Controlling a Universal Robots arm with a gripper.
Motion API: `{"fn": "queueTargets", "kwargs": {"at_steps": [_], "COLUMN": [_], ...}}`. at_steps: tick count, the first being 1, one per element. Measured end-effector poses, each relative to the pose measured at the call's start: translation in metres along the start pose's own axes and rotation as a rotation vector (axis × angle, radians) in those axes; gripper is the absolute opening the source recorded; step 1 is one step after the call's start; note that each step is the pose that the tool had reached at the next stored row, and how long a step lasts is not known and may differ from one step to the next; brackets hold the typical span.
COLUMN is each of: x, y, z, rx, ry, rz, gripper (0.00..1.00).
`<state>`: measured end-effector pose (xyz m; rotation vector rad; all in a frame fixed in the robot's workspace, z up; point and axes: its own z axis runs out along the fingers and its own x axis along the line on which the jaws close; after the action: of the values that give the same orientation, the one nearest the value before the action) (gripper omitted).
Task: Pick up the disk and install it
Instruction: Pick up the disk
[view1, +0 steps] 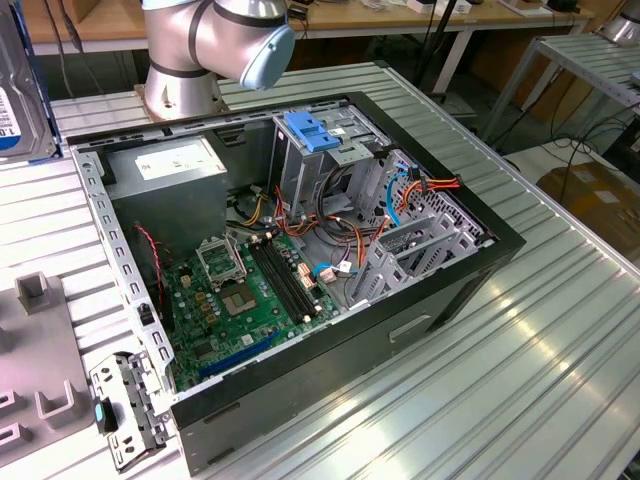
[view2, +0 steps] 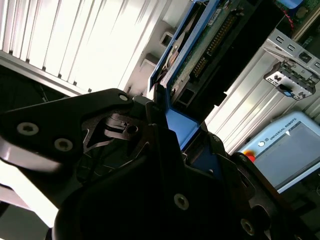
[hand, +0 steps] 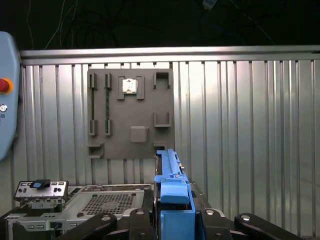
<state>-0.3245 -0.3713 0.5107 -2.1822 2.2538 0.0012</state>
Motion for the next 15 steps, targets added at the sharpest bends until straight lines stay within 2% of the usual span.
{"fn": "queueTargets", "kwargs": {"at_steps": [5,10,15], "x": [-0.0002,-0.0005,0.001], "y": [-0.0075,-0.0181,-0.0247], "z": [0.0001,0.0001,0.0001], "rx": [0.0001,0.0,0.0], "ry": [-0.0001,0.0,-0.0001], "rz": [0.0,0.0,0.0], "gripper": [0.37,0.37,0.37]}}
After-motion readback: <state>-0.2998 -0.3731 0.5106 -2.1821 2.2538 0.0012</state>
